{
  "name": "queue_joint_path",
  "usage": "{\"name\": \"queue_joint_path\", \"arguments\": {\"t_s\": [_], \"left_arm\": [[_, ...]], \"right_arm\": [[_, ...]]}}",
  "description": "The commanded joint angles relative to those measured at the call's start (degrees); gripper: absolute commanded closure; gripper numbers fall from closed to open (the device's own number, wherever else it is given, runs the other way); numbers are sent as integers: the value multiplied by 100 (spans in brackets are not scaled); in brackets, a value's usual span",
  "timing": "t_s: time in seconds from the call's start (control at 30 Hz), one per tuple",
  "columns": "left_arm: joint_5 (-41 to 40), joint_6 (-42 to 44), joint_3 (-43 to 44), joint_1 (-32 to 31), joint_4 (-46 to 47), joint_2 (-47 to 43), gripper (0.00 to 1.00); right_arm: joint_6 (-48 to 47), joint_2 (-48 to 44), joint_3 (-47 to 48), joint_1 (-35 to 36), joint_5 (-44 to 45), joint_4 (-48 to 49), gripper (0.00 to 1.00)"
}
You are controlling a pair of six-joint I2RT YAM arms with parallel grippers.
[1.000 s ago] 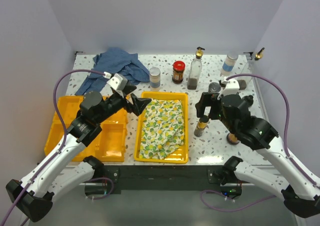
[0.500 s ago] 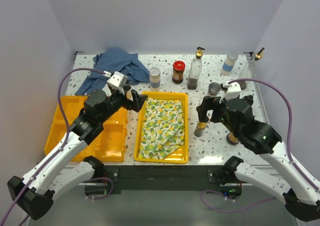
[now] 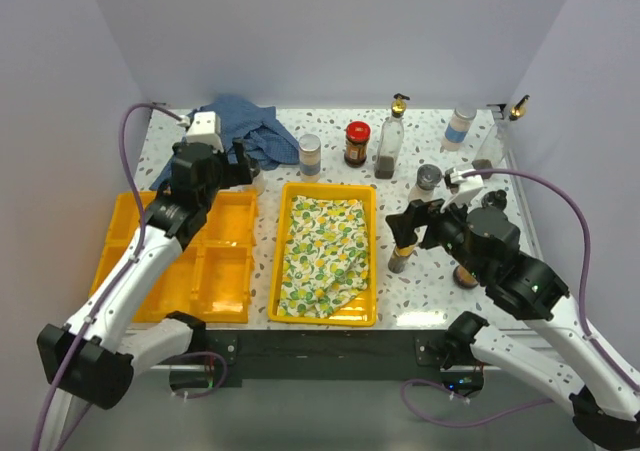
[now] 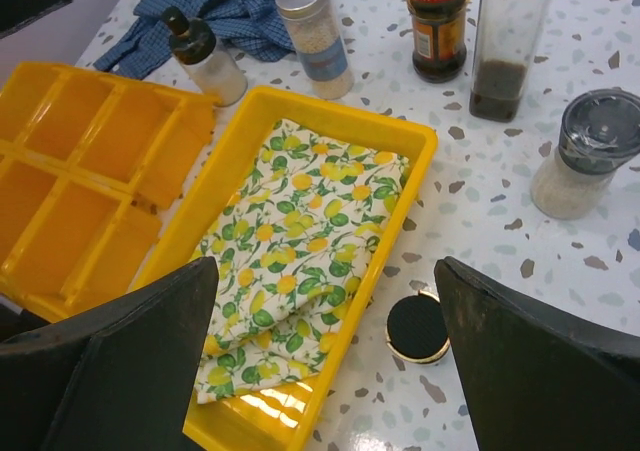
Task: Organize the condiment bottles
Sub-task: Pick up the bottle from the center of the board.
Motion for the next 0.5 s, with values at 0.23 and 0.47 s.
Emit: {"name": "queue_joint_path", "arguments": {"t_s": [0.23,0.47], "left_arm": [[999,49,1202,427,-206,1921,3],[509,-3,1448,427,-223,2669,9]], "right_arm": [[-271,-150,-269,6,-449,583,6],[-219,-212,-409,6,-582,610,6]]}}
